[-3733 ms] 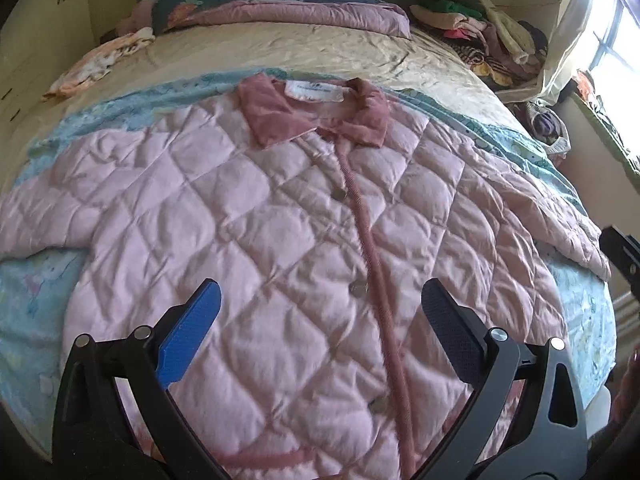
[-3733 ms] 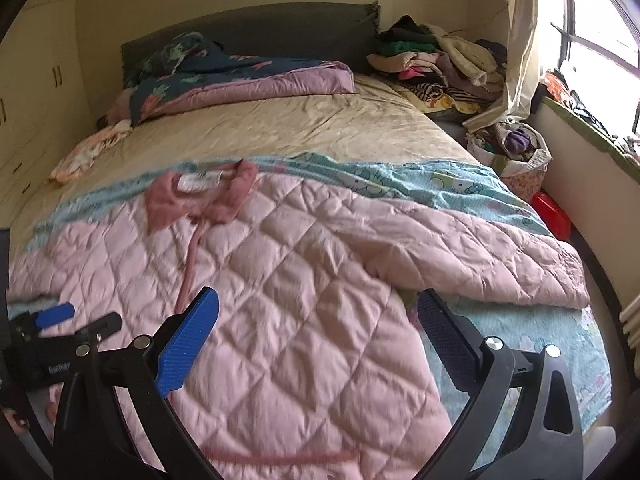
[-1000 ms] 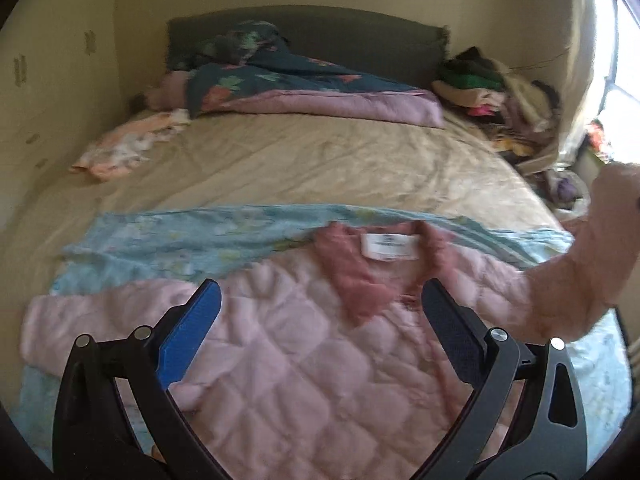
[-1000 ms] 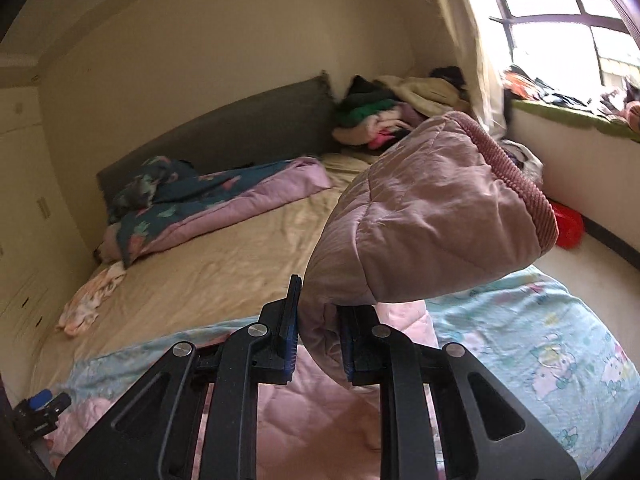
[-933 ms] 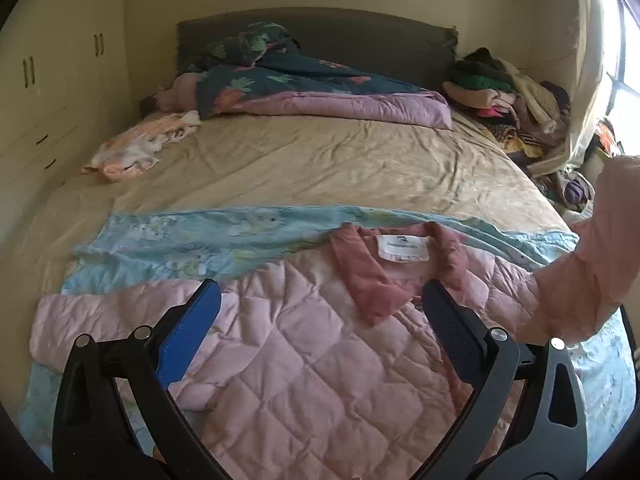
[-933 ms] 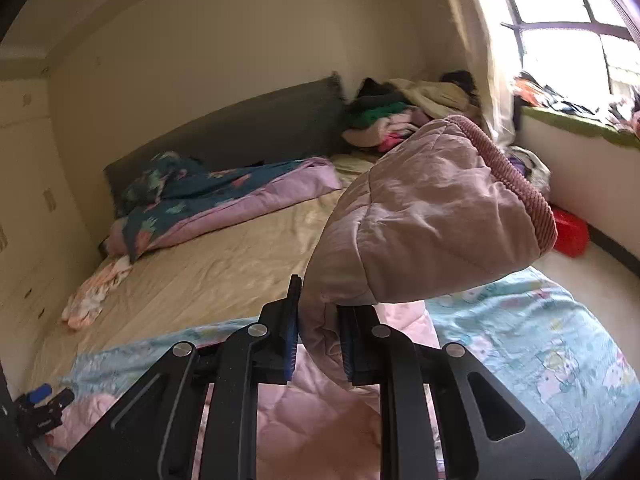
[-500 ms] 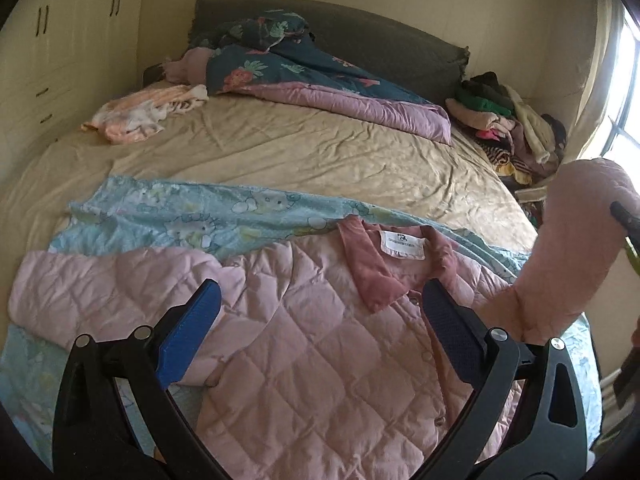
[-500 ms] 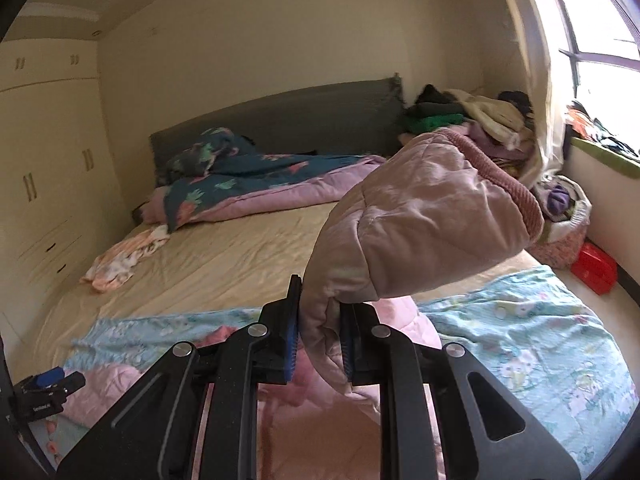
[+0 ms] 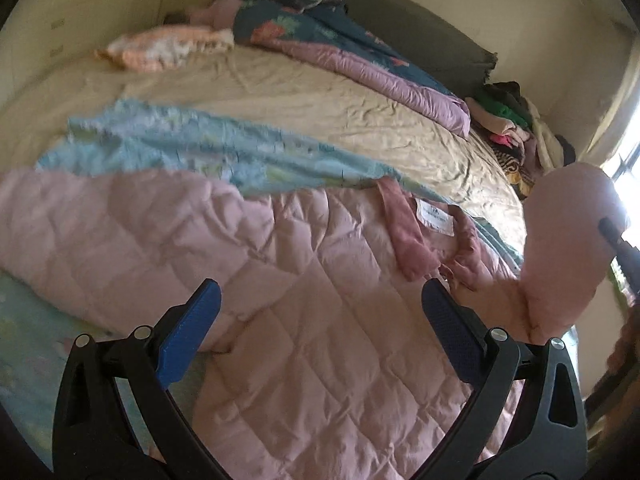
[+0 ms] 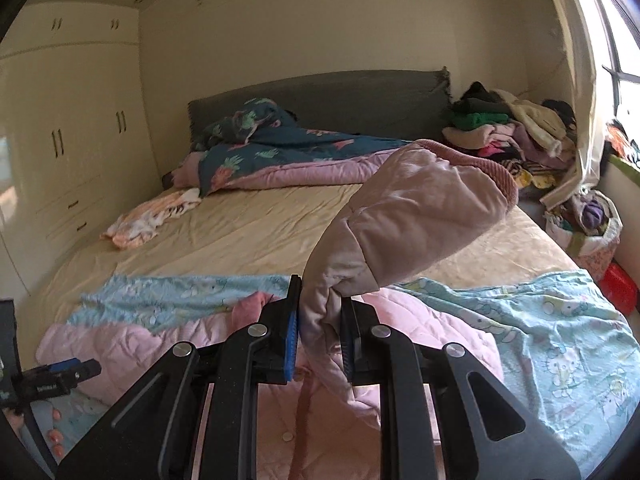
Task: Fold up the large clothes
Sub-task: 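Lift the held sleeve with the right gripper and fold it across the jacket front, then grasp the corduroy-trimmed front edge with the left gripper and fold it over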
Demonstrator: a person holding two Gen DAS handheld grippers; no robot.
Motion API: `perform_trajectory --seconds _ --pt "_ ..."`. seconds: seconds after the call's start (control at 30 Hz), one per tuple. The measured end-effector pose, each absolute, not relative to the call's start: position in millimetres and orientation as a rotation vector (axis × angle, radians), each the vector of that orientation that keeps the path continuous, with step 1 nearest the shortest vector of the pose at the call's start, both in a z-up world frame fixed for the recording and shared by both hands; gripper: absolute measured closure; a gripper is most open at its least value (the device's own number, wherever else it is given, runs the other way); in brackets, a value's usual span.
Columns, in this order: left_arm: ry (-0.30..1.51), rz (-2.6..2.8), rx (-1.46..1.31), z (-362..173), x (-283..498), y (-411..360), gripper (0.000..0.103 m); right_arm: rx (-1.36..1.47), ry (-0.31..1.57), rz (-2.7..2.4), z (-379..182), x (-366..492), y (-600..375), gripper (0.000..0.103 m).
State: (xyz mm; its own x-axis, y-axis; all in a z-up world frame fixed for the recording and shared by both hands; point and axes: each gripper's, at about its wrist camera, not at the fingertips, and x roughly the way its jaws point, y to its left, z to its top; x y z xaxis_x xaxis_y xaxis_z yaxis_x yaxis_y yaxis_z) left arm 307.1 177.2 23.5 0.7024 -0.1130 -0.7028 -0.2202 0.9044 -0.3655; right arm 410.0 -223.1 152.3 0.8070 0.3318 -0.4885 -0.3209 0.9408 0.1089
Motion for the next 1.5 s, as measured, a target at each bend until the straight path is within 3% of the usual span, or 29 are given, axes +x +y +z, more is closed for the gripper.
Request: perform_trajectory --seconds 0.6,0.83,1.03,1.13,1.2,1.23,1.27,1.33,1.4,1.43,1.5 --pt "0.829 -0.095 -0.745 -11 327 195 0.009 -0.232 0.621 0.482 53 386 -133 0.084" --pt "0.844 -0.155 -0.793 -17 329 184 0.009 -0.335 0.72 0.574 12 362 -98 0.068" --pt "0.89 -0.229 -0.805 -32 336 166 0.009 -0.408 0.772 0.623 -12 341 -82 0.03" --pt "0.923 -0.245 -0.814 -45 341 157 0.01 -0.367 0.765 0.637 -6 334 -93 0.026" --pt "0.945 -0.231 -0.799 -52 343 151 0.018 -0.315 0.766 0.627 1 333 -109 0.026" --pt "0.952 -0.224 -0.783 -54 345 148 0.033 -0.296 0.766 0.622 5 335 -117 0.025" --pt "0.955 -0.217 -0.772 -57 346 145 0.039 -0.276 0.764 0.613 8 335 -126 0.025" --pt "0.973 -0.221 -0.761 -64 350 138 0.04 -0.242 0.758 0.576 16 335 -149 0.025" --pt "0.976 -0.225 -0.745 -68 352 132 0.049 -0.223 0.756 0.541 20 335 -172 0.025" --pt "0.973 -0.225 -0.724 -69 352 129 0.064 -0.215 0.755 0.524 22 335 -184 0.025" --pt "0.971 -0.229 -0.704 -69 352 126 0.074 -0.204 0.754 0.475 24 336 -212 0.025"
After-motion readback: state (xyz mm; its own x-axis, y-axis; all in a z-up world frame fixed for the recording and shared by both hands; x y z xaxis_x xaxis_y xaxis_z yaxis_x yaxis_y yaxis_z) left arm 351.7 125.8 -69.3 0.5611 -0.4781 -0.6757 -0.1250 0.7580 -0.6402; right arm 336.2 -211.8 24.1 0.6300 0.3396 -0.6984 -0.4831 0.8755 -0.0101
